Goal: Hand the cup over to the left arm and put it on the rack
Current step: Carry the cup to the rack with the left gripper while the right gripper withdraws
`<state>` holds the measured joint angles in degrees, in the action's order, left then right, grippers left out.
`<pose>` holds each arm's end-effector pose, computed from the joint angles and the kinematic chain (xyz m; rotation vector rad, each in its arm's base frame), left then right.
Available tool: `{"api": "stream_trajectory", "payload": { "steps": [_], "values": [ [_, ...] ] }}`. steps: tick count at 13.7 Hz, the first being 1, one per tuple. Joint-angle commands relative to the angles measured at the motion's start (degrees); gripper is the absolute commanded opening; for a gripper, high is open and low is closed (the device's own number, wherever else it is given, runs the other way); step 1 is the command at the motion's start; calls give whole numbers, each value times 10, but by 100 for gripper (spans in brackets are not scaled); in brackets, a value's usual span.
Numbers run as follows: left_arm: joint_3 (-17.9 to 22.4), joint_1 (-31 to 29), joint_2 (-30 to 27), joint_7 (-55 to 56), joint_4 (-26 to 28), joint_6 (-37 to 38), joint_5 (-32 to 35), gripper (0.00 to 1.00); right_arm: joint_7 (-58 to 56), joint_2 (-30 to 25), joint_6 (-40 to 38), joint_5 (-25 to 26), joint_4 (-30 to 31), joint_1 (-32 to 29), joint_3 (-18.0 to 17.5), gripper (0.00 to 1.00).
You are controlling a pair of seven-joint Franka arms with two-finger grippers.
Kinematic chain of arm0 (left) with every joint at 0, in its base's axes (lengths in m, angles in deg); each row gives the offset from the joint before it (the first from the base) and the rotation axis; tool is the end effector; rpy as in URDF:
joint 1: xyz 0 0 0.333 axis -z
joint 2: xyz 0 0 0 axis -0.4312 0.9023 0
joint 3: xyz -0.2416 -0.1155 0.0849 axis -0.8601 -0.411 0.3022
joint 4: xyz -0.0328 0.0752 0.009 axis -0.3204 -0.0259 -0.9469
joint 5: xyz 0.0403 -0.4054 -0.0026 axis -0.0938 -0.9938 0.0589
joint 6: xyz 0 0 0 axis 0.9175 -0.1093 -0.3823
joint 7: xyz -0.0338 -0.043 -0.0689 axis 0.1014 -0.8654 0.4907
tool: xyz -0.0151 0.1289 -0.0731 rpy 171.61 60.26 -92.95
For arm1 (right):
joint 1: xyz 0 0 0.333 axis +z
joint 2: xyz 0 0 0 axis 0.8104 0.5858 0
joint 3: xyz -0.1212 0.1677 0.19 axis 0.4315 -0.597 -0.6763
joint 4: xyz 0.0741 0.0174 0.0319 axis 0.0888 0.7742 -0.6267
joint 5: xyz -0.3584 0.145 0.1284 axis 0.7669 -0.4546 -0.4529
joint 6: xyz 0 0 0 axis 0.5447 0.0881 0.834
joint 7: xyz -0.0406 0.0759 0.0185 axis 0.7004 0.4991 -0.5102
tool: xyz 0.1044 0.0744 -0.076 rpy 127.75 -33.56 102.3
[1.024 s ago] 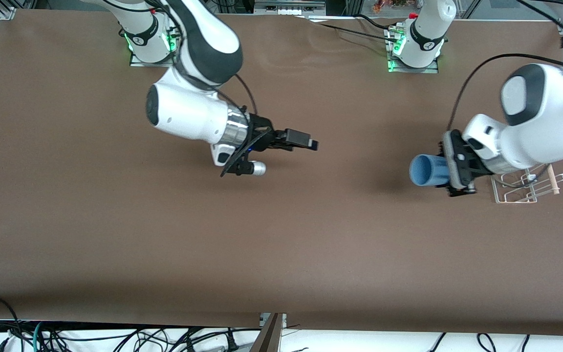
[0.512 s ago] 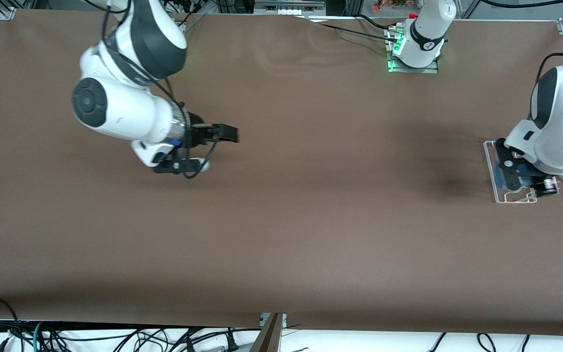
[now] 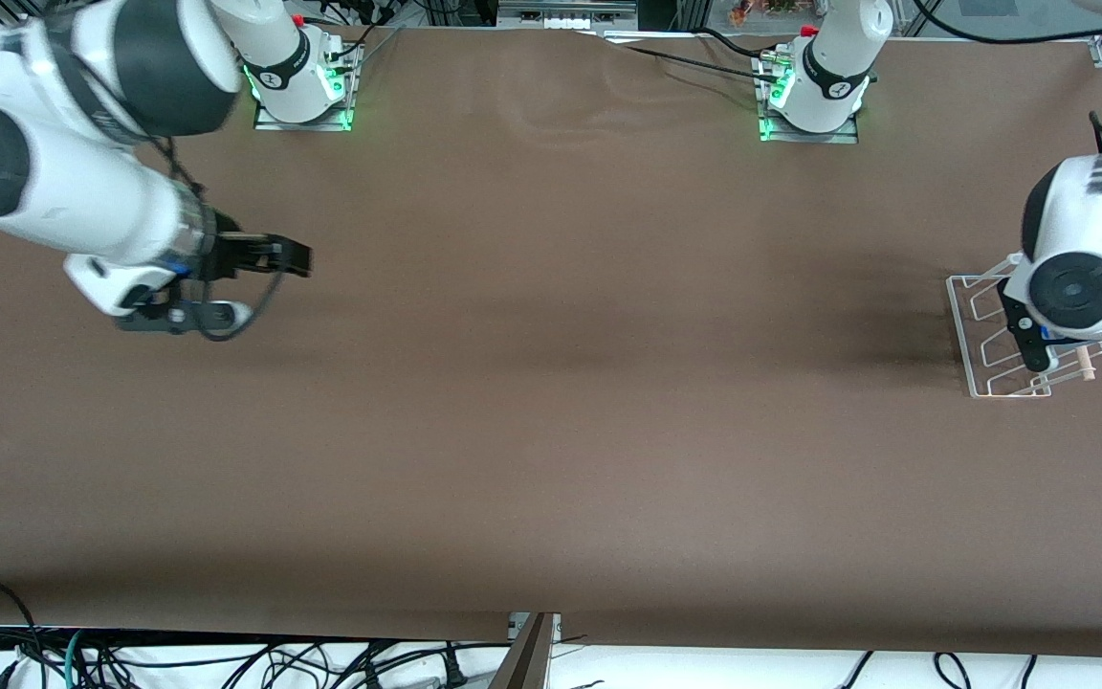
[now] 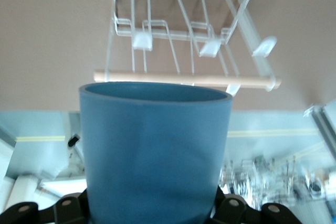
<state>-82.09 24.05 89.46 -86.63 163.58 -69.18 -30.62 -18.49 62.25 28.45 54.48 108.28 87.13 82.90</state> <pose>0.5910 0.1406 0.3213 -1.7844 1.5697 1.0724 0.5944 0.1403 0.4549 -3.0583 -0.0230 0.3221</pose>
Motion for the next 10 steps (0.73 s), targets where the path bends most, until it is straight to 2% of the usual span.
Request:
{"api": "stream_trajectory", "payload": {
  "steps": [1, 2, 3, 6, 7, 9, 10],
  "values": [
    [-22, -1, -10, 20, 58, 8, 102, 0, -42, -35, -19, 15, 10, -77, -23, 100],
    [-31, -3, -20, 22, 80, 9, 132, 0, -43, -44, -28, 34, 9, -108, -42, 100],
    [-32, -4, -29, 22, 100, 9, 157, 0, -45, -60, -40, 61, 9, -141, -80, 100],
    [-34, -4, -33, 35, 161, 5, 259, 0, -38, -89, -53, 145, 28, -289, -254, 100],
    [-34, -5, -38, 51, 184, 5, 285, 0, -35, -107, -28, 152, 63, -306, -263, 100],
    [-35, -6, -47, 94, 224, 5, 319, 0, -41, -179, 94, 152, 185, -321, -263, 100],
    [-35, -11, -48, 115, 237, 5, 323, 0, -42, -203, 128, 150, 229, -328, -263, 100]
  ]
}}
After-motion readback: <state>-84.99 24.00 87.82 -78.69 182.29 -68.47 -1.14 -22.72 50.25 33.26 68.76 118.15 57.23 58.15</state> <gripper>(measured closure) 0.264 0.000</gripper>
